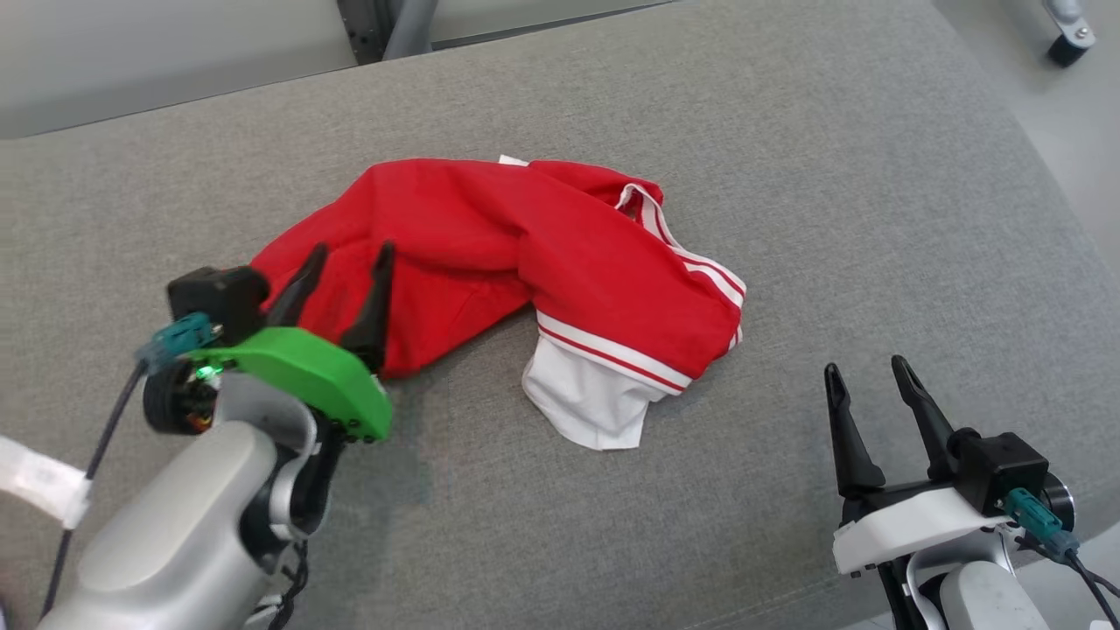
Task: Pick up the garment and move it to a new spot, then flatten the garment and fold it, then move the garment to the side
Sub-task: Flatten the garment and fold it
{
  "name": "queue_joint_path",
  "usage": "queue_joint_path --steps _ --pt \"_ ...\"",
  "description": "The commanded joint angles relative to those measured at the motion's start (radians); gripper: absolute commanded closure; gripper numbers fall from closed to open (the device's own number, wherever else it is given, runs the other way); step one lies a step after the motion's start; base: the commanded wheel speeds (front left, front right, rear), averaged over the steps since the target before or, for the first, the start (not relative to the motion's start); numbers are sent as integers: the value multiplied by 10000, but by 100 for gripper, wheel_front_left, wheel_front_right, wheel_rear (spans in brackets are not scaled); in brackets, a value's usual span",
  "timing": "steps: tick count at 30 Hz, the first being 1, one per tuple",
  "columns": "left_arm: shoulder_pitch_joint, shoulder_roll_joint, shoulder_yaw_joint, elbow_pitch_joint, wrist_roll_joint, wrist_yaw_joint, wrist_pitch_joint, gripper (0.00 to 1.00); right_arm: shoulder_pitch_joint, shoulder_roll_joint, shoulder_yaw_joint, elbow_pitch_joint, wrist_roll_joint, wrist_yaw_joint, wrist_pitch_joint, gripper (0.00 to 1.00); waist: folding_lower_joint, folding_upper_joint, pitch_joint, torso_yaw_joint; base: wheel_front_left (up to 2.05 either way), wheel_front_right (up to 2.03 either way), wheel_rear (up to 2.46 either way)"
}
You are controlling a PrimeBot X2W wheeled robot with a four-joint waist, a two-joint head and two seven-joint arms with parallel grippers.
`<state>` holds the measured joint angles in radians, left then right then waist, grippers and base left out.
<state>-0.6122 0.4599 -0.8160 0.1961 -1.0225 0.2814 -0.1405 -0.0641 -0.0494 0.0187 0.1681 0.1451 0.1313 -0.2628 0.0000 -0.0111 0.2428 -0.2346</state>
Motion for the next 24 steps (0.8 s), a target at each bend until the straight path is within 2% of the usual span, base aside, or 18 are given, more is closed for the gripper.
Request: queue_joint_path --steps 1,3,7,12,17,18,19,20,24 --pt "198 90 103 -12 -222 40 38 0 69 -22 -3 -20 -101 -10 -31 0 0 111 -171 336 0 0 0" --pt "541 409 526 222 -642 142 29 0 122 -22 5 -13 -176 -10 -31 0 0 111 -163 508 0 0 0" --pt "735 474 1126 1202 -1505 -17 312 0 1 -22 87 -14 -340 -10 -31 0 0 111 -94 754 0 0 0" --pt "274 -193 1239 2087 -2538 -975 1170 0 -195 -27 140 16 -467 -10 -31 0 0 111 -40 870 0 0 0" --pt "-49 -578 1057 2626 -2767 -1581 1715 0 -173 -25 165 -23 -539 -10 -31 0 0 111 -25 856 0 0 0" --pt "-79 -621 1077 2720 -2823 -1696 1729 31 -130 -25 152 -25 -519 -10 -31 0 0 111 -25 833 0 0 0" --pt "-104 -630 1107 2782 -2859 -1824 1701 83 -95 -25 138 -23 -491 -10 -31 0 0 111 -25 810 0 0 0" --pt "-124 -621 1101 2803 -2830 -1970 1640 100 -61 -24 126 -11 -461 -10 -31 0 0 111 -34 787 0 0 0" --pt "-136 -472 1262 2436 -2716 -2369 1213 100 76 -24 55 25 -407 -10 -31 0 0 111 -132 724 0 0 0"
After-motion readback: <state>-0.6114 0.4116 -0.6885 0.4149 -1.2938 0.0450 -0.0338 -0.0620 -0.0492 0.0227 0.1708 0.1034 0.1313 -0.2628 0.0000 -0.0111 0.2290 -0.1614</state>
